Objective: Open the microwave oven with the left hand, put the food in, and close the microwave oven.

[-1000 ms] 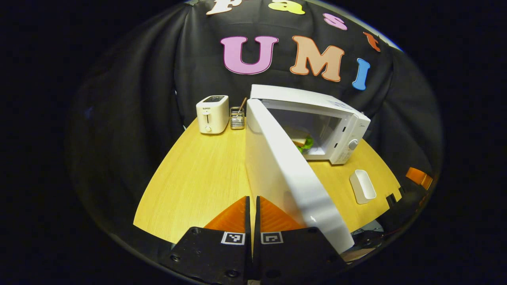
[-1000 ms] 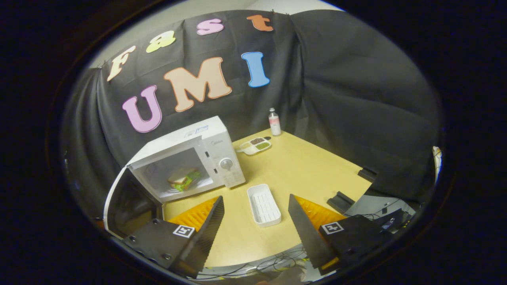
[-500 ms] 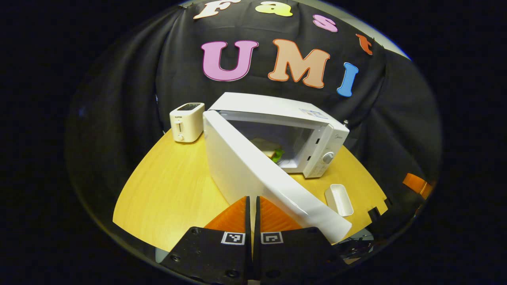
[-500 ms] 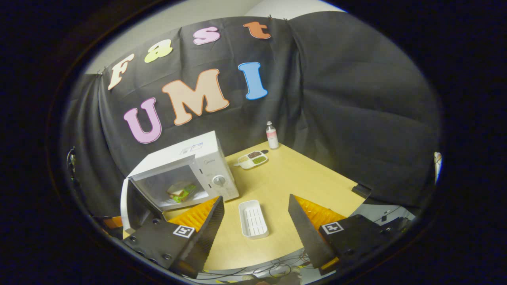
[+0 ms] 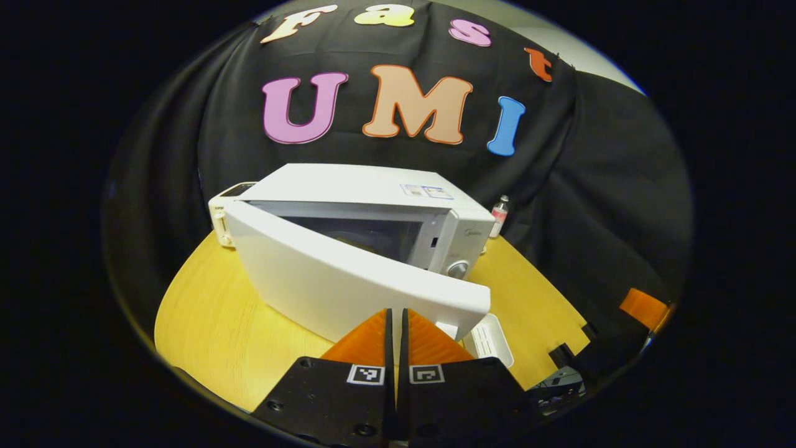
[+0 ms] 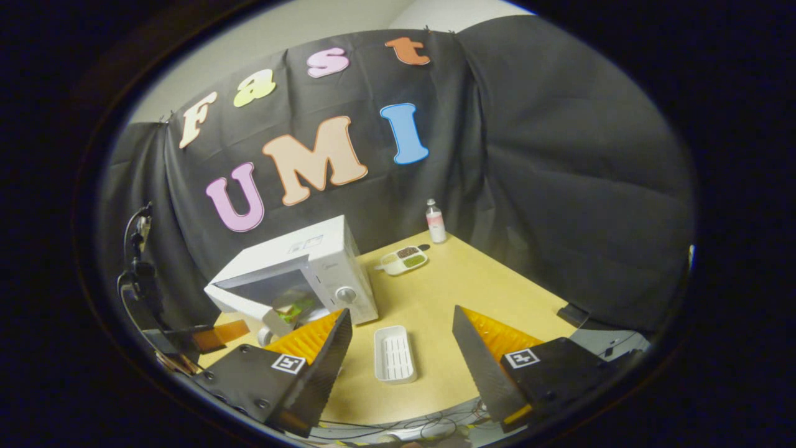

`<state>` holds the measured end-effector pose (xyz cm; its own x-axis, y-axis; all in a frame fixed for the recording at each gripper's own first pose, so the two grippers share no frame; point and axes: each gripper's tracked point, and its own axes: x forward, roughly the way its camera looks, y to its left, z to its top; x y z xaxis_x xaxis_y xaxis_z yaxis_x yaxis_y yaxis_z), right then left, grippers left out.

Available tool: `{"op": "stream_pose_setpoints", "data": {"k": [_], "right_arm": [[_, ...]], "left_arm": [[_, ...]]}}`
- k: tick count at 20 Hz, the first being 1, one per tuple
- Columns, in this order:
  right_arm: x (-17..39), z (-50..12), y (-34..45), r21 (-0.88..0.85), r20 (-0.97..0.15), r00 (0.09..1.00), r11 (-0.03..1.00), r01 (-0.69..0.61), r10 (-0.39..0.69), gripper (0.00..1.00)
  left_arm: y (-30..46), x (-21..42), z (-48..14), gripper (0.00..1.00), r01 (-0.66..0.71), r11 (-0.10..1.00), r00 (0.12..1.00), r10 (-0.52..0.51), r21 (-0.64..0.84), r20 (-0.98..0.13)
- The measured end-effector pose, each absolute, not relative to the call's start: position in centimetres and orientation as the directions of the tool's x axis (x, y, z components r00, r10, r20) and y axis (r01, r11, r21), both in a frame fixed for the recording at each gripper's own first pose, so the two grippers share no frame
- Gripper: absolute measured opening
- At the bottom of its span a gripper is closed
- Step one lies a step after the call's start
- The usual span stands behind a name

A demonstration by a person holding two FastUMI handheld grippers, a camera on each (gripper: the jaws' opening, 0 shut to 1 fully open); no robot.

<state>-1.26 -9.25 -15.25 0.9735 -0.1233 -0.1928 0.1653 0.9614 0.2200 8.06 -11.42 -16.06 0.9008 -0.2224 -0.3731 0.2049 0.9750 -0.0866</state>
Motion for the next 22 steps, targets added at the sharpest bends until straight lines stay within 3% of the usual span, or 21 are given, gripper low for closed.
{"op": "stream_pose_setpoints", "data": {"k": [4,5,13,22], "right_arm": [[-1.1,-14.8,-10.4,0.239,-0.182,0.976,0.958,0.16,-0.117,0.99],[-1.0,-14.6,-10.8,0.237,-0.177,0.977,0.958,0.162,-0.122,0.91],[-0.9,-13.8,-13.5,0.248,-0.15,0.975,0.948,0.199,-0.165,0.91],[-0.1,-13.9,-13.1,0.192,-0.152,0.979,0.967,0.166,-0.137,0.91]], "left_arm": [[-13.6,10.9,-15.3,0.0,0.241,0.968,0.908,-0.249,-0.067,-0.337],[-14.0,11.6,-15.2,0.0,0.246,0.967,0.908,-0.252,-0.061,-0.334],[-15.7,15.2,-16.4,0.0,0.241,0.97,0.911,-0.233,-0.021,-0.34],[-15.8,18.7,-16.1,0.0,0.199,0.98,0.928,-0.184,0.014,-0.324]]}}
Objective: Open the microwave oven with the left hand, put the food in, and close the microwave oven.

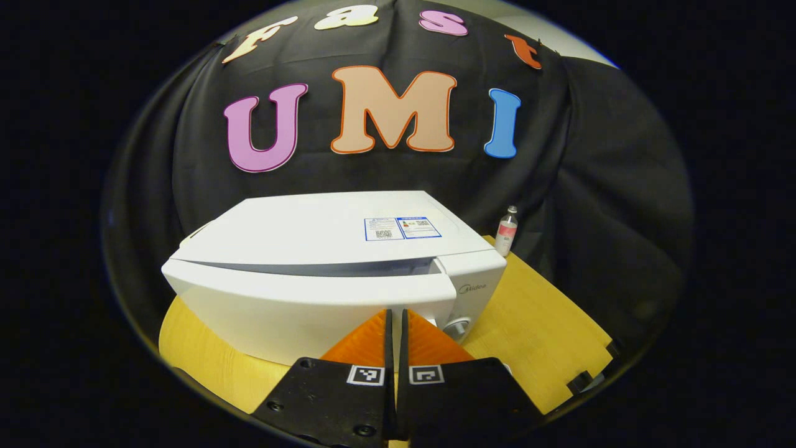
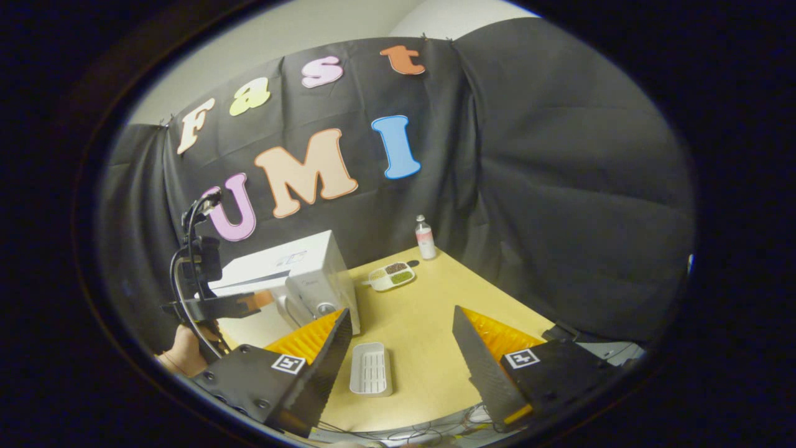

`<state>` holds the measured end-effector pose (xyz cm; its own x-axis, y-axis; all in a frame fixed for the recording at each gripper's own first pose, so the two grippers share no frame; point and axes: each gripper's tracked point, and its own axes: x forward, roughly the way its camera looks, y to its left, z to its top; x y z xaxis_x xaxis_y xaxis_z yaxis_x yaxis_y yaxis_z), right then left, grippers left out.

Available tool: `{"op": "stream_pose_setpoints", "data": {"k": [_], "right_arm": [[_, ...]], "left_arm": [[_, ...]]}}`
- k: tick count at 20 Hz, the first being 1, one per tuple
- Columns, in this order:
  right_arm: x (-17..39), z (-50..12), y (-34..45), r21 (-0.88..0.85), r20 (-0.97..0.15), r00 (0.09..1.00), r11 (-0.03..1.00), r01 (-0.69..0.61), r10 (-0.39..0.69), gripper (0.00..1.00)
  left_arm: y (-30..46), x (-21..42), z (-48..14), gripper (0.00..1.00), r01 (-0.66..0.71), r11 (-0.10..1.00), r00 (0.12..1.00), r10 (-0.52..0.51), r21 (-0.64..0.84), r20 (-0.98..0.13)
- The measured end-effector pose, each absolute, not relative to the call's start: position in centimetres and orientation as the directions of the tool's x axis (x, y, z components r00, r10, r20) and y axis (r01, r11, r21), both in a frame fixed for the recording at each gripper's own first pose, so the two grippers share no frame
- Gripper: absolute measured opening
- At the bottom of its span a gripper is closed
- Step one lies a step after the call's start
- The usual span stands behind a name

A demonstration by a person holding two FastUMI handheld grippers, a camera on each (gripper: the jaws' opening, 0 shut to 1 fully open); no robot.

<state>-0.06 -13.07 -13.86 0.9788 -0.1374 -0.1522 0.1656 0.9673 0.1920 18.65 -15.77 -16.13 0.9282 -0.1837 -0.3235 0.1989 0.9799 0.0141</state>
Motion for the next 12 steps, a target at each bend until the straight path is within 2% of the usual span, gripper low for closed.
{"op": "stream_pose_setpoints", "data": {"k": [1,8,9,12], "right_arm": [[0.1,-13.8,-13.2,0.187,-0.152,0.978,0.968,0.168,-0.14,0.99],[1.0,-13.7,-13.9,0.189,-0.151,0.976,0.964,0.187,-0.16,1.0],[1.1,-13.7,-14.0,0.186,-0.152,0.975,0.964,0.191,-0.164,0.91],[1.3,-13.7,-14.4,0.191,-0.154,0.973,0.961,0.198,-0.17,0.92]], "left_arm": [[-15.7,18.9,-16.2,0.0,0.194,0.981,0.93,-0.179,0.014,-0.32],[-15.4,19.8,-16.2,0.0,0.164,0.985,0.933,-0.17,-0.046,-0.318],[-15.4,20.0,-16.1,0.0,0.155,0.986,0.935,-0.165,-0.055,-0.314],[-15.4,20.0,-16.1,0.0,0.144,0.986,0.937,-0.164,-0.086,-0.309]]}}
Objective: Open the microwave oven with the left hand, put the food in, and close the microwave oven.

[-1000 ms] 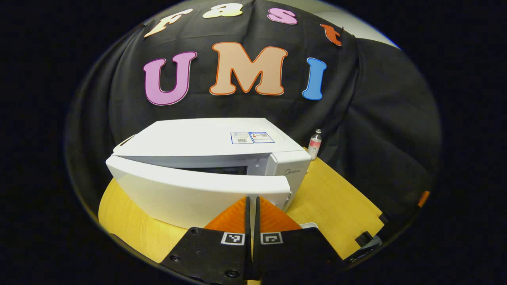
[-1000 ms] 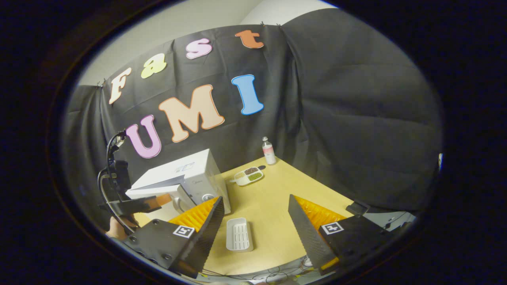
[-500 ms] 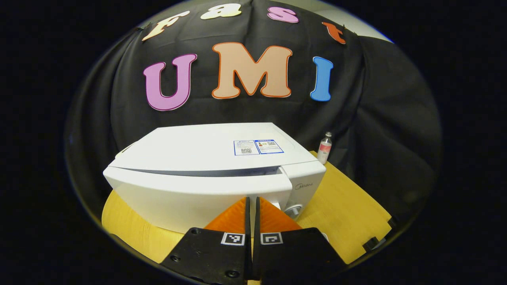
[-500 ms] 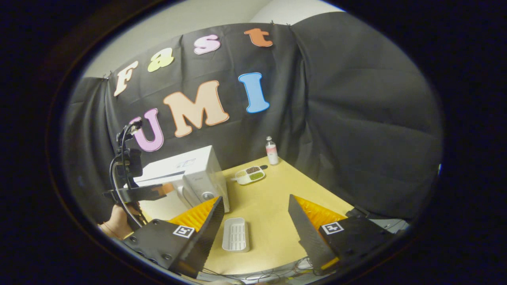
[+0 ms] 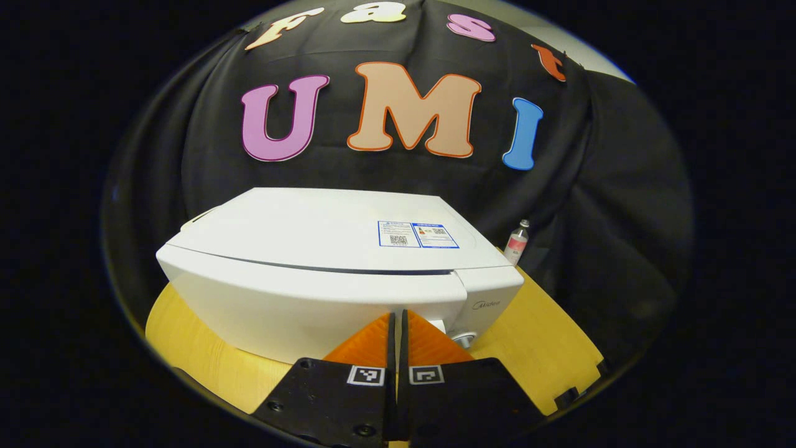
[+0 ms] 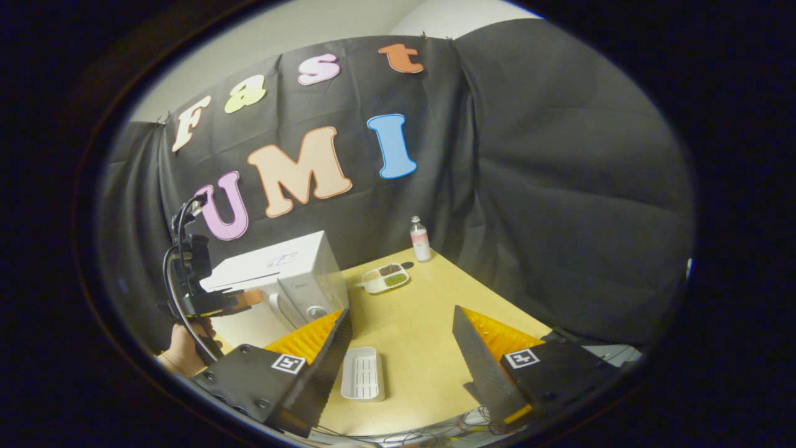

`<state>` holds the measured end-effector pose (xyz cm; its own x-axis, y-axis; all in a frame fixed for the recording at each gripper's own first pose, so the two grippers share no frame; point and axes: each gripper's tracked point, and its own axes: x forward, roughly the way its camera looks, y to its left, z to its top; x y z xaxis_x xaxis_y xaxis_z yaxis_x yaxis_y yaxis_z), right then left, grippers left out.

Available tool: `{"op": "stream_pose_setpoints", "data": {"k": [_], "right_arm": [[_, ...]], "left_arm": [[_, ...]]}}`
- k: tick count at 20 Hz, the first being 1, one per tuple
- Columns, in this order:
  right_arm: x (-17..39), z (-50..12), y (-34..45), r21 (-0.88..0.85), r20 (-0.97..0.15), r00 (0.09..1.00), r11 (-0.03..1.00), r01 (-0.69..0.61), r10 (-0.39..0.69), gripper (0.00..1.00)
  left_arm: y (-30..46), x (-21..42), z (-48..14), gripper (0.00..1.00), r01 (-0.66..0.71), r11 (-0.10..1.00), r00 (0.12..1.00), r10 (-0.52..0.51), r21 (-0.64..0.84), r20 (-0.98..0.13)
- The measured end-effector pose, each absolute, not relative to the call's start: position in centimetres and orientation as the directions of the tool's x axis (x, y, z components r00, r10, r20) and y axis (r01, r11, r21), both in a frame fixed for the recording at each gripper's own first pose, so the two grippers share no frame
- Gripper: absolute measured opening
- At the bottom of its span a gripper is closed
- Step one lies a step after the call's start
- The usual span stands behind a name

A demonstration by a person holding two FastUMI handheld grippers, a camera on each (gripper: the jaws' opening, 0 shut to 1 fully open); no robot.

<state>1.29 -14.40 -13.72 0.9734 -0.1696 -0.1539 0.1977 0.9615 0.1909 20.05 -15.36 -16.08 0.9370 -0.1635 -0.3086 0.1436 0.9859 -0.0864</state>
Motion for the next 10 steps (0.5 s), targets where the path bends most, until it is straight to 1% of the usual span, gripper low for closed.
{"op": "stream_pose_setpoints", "data": {"k": [4,5,6,7,10], "right_arm": [[1.4,-13.77,-14.25,0.184,-0.156,0.976,0.966,0.182,-0.154,0.91],[1.46,-13.83,-14.24,0.18,-0.161,0.976,0.968,0.176,-0.148,0.91],[1.61,-13.75,-14.35,0.182,-0.164,0.976,0.968,0.173,-0.144,0.91],[1.61,-13.58,-14.48,0.19,-0.164,0.976,0.967,0.171,-0.14,0.92],[1.83,-13.2,-14.99,0.215,-0.17,0.976,0.962,0.169,-0.134,0.91]], "left_arm": [[-15.39,20.28,-15.88,0.0,0.144,0.986,0.939,-0.164,-0.085,-0.303],[-15.14,21.04,-15.6,0.0,0.137,0.989,0.946,-0.149,-0.062,-0.289],[-15.31,20.64,-16.11,0.0,0.15,0.986,0.935,-0.164,-0.07,-0.314],[-15.81,20.66,-15.93,0.0,0.163,0.984,0.934,-0.176,-0.067,-0.31],[-15.25,20.56,-15.44,0.0,0.174,0.985,0.94,-0.167,-0.002,-0.297]]}}
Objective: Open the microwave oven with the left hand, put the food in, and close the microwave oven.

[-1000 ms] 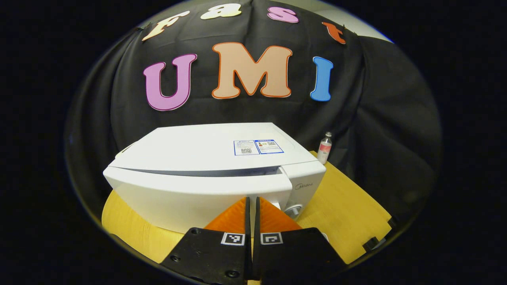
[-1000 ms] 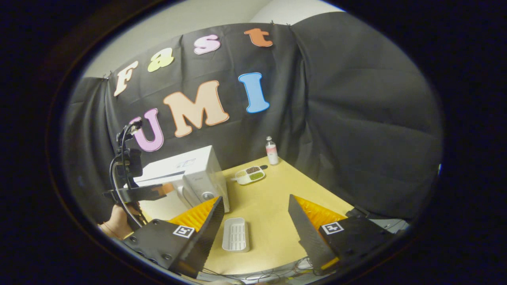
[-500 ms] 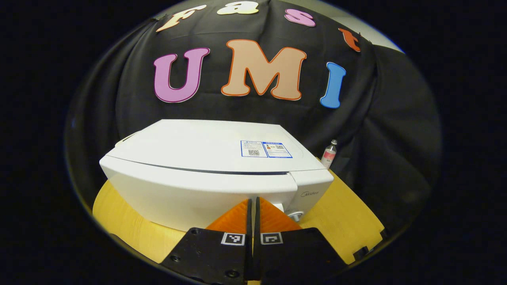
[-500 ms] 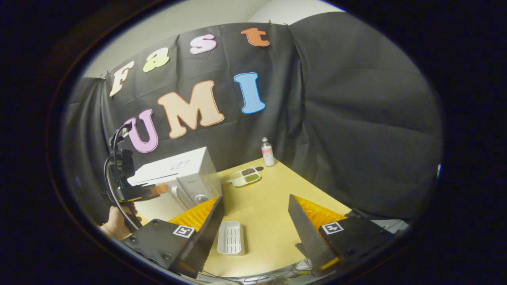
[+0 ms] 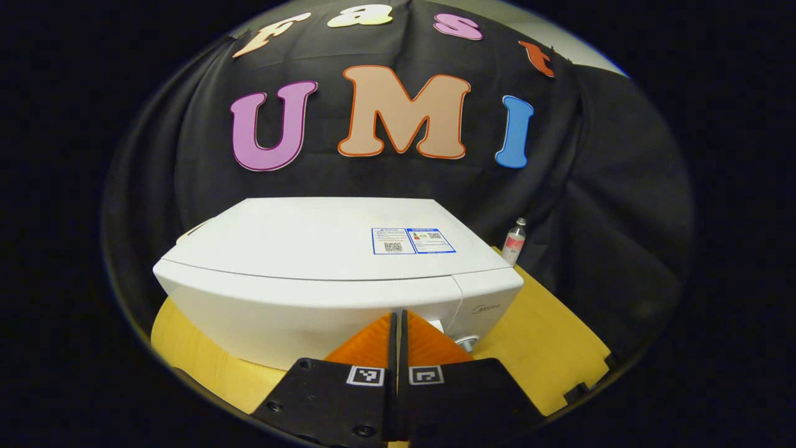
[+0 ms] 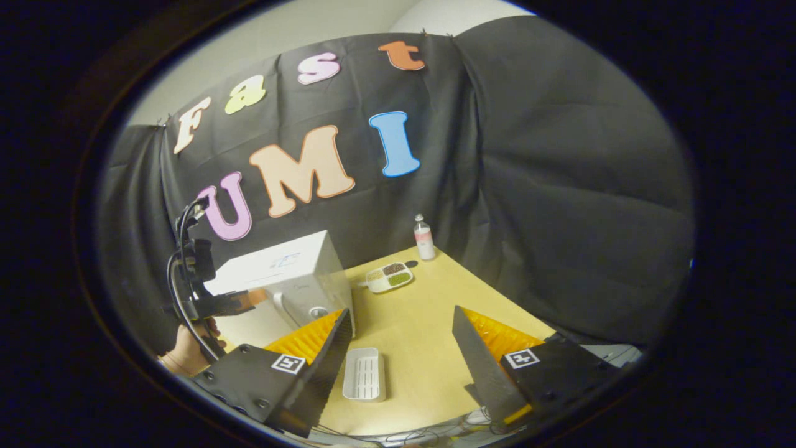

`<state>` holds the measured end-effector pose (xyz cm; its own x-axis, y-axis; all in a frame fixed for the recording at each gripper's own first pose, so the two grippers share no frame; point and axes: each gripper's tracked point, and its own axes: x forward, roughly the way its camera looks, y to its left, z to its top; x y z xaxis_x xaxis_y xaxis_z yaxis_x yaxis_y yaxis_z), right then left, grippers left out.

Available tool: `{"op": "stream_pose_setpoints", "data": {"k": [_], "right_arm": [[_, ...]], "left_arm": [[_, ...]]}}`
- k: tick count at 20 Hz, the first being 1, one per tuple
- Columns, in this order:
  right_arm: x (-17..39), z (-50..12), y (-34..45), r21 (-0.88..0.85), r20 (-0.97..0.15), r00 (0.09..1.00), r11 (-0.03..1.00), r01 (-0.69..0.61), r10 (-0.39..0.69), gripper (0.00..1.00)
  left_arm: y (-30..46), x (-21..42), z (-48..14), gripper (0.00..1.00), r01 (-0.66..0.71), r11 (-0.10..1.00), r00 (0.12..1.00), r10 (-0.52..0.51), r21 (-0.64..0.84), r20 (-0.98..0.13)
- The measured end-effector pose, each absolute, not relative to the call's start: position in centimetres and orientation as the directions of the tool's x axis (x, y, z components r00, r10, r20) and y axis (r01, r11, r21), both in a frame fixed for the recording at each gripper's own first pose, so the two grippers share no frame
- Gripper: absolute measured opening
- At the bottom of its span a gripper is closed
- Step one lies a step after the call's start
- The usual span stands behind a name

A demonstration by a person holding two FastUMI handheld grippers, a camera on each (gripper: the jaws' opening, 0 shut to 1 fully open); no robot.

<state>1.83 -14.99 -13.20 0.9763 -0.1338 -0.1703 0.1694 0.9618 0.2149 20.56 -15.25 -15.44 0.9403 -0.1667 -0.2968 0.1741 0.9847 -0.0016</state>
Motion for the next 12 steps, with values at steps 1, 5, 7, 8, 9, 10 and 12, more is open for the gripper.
{"op": "stream_pose_setpoints", "data": {"k": [1,5,7,8,9,10,12], "right_arm": [[1.9,-12.9,-15.2,0.219,-0.171,0.976,0.961,0.169,-0.133,0.91],[2.4,-11.6,-16.2,0.214,-0.162,0.976,0.961,0.176,-0.142,0.92],[2.7,-10.6,-15.9,0.228,-0.149,0.981,0.961,0.157,-0.124,1.0],[2.9,-10.2,-15.7,0.236,-0.143,0.983,0.961,0.145,-0.113,1.0],[3.0,-9.8,-15.4,0.238,-0.136,0.986,0.962,0.13,-0.1,0.99],[3.2,-9.6,-15.1,0.234,-0.131,0.987,0.965,0.118,-0.089,0.99],[3.5,-9.1,-14.6,0.213,-0.128,0.99,0.973,0.093,-0.066,0.99]], "left_arm": [[-15.3,20.4,-14.9,0.0,0.172,0.985,0.945,-0.162,0.013,-0.283],[-14.8,17.7,-12.2,0.02,0.175,0.984,0.956,-0.172,-0.008,-0.237],[-14.9,16.0,-11.2,0.1,0.174,0.983,0.957,-0.181,-0.049,-0.225],[-14.9,15.1,-10.7,0.16,0.179,0.982,0.956,-0.188,-0.062,-0.223],[-14.5,14.3,-10.1,0.28,0.172,0.983,0.96,-0.181,-0.064,-0.214],[-14.0,13.6,-9.5,0.34,0.157,0.986,0.965,-0.167,-0.063,-0.203],[-13.6,12.2,-8.7,0.46,0.136,0.988,0.97,-0.148,-0.071,-0.192]]}}
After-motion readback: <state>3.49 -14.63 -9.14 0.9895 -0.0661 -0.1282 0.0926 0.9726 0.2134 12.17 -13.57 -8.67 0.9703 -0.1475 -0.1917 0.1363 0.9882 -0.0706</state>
